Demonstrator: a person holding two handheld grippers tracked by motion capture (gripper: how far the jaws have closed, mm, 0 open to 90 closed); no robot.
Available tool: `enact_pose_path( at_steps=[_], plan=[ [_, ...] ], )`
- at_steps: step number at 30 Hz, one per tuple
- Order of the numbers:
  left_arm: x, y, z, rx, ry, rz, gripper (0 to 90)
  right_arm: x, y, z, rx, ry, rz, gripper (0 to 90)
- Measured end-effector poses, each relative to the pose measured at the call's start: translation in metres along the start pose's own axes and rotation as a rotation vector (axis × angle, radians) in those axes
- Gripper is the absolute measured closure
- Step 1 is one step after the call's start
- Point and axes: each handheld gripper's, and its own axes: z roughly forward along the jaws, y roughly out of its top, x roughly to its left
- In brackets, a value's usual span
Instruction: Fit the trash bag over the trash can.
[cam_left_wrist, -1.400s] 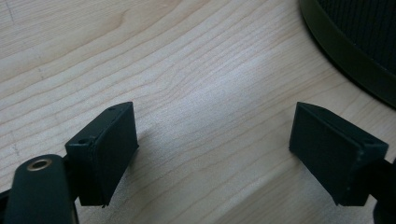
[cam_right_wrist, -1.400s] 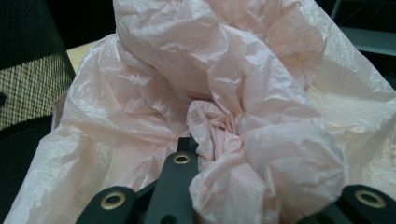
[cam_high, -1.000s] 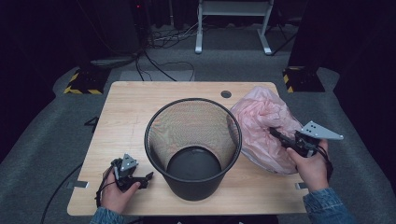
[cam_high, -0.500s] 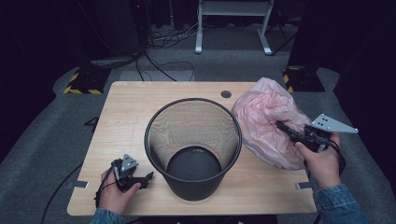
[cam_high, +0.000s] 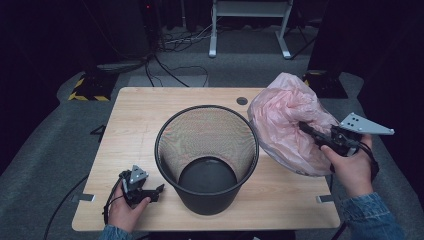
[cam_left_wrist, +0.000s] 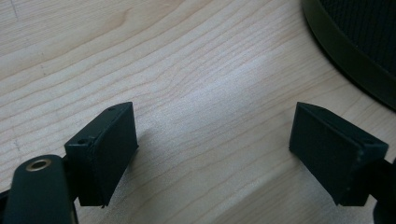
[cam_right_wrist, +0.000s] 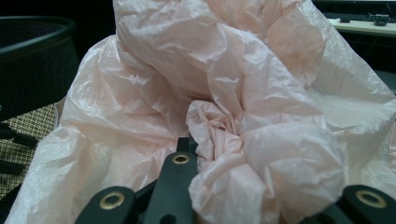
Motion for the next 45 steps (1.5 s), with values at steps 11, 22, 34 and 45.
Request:
enact_pose_path(
  at_steps=[11, 22, 34, 45],
  plan=[
    [-0.001, 0.0, 0.0, 0.002, -0.001, -0.006, 15.0, 0.004, 0.026, -0.006, -0.041, 0.029, -0.012, 81.8],
    [-0.001, -0.001, 0.0, 0.001, -0.005, -0.007, 15.0, 0.011, 0.053, -0.007, -0.078, 0.058, -0.015, 81.8],
    [-0.001, -0.001, 0.0, 0.0, -0.004, -0.007, 15.0, 0.04, 0.071, 0.0, -0.084, 0.139, -0.038, 81.8],
    [-0.005, -0.001, -0.001, -0.002, 0.017, -0.033, 15.0, 0.071, 0.085, 0.009, -0.077, 0.206, -0.059, 81.8]
  ],
)
